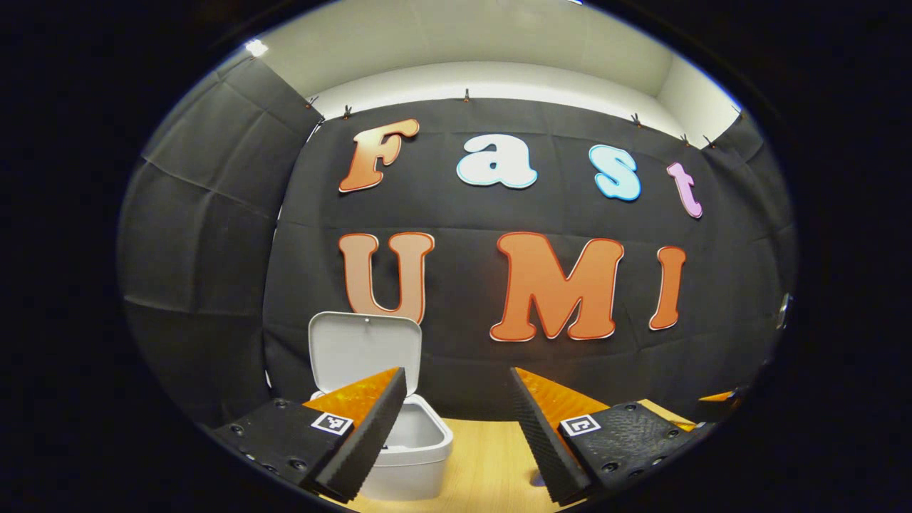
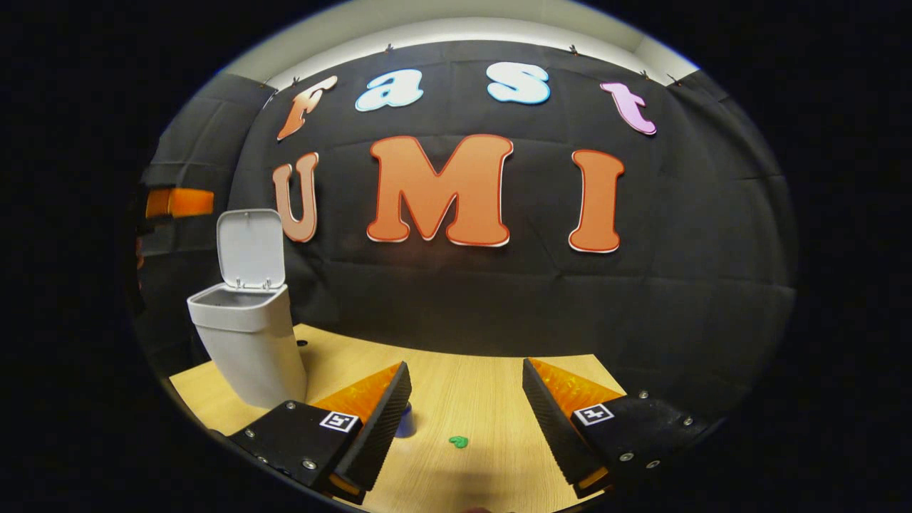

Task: Press the lid of the desktop garbage bin to open it, pick up the crumpled paper on the desktop and throw it into the bin, then pick up the pop can on the desktop and drop it into the bin, and finally close the garbage bin lid.

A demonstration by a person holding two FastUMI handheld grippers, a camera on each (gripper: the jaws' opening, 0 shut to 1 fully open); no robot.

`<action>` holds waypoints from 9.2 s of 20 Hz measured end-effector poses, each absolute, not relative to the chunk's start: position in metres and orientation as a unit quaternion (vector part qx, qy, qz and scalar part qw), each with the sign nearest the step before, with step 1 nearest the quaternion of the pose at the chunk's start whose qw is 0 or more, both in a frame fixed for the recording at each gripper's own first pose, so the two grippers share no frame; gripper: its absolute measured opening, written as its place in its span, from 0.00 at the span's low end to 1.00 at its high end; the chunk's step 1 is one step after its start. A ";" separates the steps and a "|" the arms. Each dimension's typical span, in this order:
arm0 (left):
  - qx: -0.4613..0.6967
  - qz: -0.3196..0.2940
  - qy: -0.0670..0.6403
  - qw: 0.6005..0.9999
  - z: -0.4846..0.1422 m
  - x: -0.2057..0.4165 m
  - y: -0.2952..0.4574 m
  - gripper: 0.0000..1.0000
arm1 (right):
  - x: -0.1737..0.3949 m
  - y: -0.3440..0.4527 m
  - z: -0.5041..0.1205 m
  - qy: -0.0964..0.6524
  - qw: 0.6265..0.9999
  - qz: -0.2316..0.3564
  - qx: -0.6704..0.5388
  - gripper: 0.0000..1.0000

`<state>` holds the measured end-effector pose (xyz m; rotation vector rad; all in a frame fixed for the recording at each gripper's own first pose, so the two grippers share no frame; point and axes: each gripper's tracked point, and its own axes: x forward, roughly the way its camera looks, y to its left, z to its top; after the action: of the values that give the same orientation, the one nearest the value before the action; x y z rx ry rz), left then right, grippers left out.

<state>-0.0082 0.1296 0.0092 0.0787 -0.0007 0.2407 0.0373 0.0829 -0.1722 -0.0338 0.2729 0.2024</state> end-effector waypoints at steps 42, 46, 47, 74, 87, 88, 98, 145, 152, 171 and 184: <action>0.097 0.150 0.092 0.980 -0.019 -0.079 0.063 0.93 | 0.086 0.103 -0.471 0.423 0.897 0.117 -0.055 0.32; 0.096 0.146 0.093 0.980 -0.020 -0.082 0.068 0.93 | 0.084 0.103 -0.470 0.429 0.894 0.121 -0.036 0.24; 0.094 0.144 0.093 0.981 -0.021 -0.083 0.068 0.93 | 0.084 0.102 -0.469 0.429 0.895 0.119 -0.037 0.19; 0.050 0.112 0.038 0.992 -0.003 -0.087 0.106 0.93 | 0.085 0.156 -0.198 0.194 0.966 0.170 0.038 0.07; 0.038 0.155 0.016 0.987 0.011 -0.116 0.160 0.92 | 0.086 0.310 -0.082 0.116 0.937 0.320 0.079 0.07; 0.037 0.160 0.016 0.986 0.011 -0.119 0.164 0.92 | 0.086 0.326 -0.079 0.114 0.933 0.332 0.079 0.07; 0.028 0.226 0.015 0.974 0.012 -0.159 0.223 0.94 | 0.090 0.440 -0.063 0.106 0.911 0.393 0.070 0.07; 0.064 -0.031 0.123 0.990 -0.159 -0.018 0.032 0.94 | 0.054 0.098 -0.090 0.107 0.985 0.119 0.060 0.89; 0.071 -0.084 0.194 0.975 -0.264 0.028 -0.011 0.93 | 0.030 0.020 -0.094 0.115 0.991 0.040 0.047 0.89; 0.065 -0.058 0.347 0.934 -0.438 0.103 -0.020 0.96 | -0.008 -0.066 -0.105 0.141 0.987 -0.070 0.020 0.89; 0.063 -0.056 0.371 0.925 -0.474 0.131 -0.023 0.85 | -0.019 -0.073 -0.111 0.160 0.984 -0.074 0.005 0.89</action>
<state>0.1315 -0.0232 -0.4738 0.1300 0.7605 -0.1157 -0.0188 -0.0731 -0.1107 0.0110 0.3211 -0.1482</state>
